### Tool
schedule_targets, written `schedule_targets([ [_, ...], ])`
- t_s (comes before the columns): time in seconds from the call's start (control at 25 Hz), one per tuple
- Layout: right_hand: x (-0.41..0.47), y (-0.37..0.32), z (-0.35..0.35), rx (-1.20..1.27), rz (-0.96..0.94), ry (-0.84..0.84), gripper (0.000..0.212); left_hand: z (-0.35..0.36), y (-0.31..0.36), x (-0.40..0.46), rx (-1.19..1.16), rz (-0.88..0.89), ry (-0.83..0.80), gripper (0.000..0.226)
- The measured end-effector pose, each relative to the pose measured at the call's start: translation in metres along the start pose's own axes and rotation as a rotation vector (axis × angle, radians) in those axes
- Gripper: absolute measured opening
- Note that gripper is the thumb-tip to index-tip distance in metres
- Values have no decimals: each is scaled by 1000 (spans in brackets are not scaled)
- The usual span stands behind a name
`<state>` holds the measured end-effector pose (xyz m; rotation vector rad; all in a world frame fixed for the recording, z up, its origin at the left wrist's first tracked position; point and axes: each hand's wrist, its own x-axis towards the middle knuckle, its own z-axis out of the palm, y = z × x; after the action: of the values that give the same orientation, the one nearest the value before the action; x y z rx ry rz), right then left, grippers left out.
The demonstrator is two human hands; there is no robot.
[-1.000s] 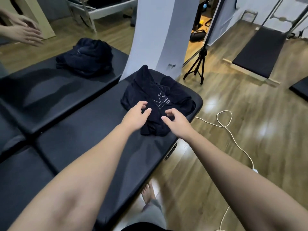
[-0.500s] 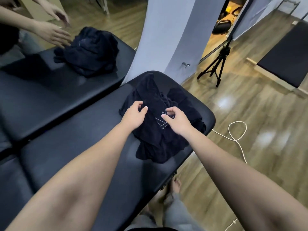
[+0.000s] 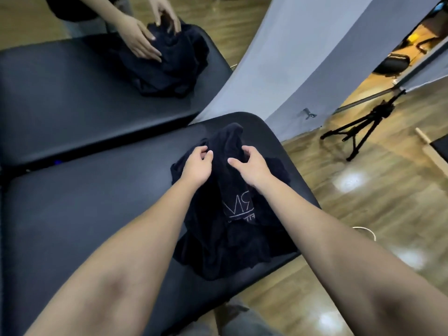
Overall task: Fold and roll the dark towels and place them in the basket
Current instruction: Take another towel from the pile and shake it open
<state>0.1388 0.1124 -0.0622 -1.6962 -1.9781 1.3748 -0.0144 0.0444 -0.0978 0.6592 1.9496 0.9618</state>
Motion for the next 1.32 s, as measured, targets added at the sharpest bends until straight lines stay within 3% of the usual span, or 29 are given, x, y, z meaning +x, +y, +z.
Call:
schedule_targets([
  [0.28,40,-17,7,88,52,11,85,9,24,22,-434,-152,-17,46],
  [0.44,49,-30,4,286,105,35,40,2,22,23,-474,-181,-62,52],
  [0.56,55,-37,-1,418,134,57,30,-8,22,23,-445,-171,-97,47],
  [0.64,54,-44,-5,451,102,60,28,-13,15,25,-364,-134,-22,37],
  [0.72,48,-50,-8,477,59,56,31,-19,3,28,-249,-130,157,30],
  [0.84,39,-58,-15,556,-22,71,34,-29,-17,29,-207,-270,299,51],
  [1.04,24,-75,-35,823,-13,112,25,-35,-34,31,-474,-507,93,125],
  [1.12,15,-82,-42,920,-2,107,21,-33,-33,30,-509,-522,16,127],
  [1.32,-5,-93,-57,995,-29,128,20,-40,-26,22,-658,-517,-133,106],
])
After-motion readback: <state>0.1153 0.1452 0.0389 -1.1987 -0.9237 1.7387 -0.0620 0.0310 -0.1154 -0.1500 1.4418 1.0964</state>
